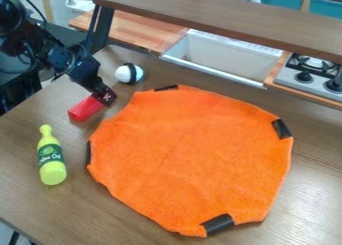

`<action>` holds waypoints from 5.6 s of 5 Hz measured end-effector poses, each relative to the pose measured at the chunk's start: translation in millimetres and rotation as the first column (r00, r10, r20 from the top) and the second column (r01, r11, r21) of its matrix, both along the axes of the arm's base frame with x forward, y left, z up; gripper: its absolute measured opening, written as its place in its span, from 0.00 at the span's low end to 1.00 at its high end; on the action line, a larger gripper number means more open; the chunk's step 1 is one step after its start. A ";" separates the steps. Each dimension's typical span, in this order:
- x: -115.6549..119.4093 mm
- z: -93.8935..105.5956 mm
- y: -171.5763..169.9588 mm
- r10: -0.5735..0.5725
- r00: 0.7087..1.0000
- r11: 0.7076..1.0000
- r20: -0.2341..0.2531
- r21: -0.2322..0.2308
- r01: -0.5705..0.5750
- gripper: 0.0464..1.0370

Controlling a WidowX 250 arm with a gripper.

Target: Put the red figure at the bottom edge of the cloth

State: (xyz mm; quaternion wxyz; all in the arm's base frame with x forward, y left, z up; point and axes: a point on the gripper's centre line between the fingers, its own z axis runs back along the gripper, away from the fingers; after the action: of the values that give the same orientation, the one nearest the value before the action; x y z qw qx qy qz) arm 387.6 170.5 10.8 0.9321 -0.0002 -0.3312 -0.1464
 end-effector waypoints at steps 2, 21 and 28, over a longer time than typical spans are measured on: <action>-1.9 -10.1 -1.2 0.001 1.000 1.000 -0.019 -0.012 -0.001 0.96; -29.0 11.8 -202.8 -0.378 0.926 0.919 0.007 -0.117 0.376 0.26; -83.4 -6.4 -221.4 -0.498 0.867 0.856 0.012 -0.157 0.493 0.91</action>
State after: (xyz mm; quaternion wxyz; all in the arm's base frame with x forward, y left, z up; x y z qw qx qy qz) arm 304.2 -50.9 4.4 0.8649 -0.1600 -0.3169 -0.3550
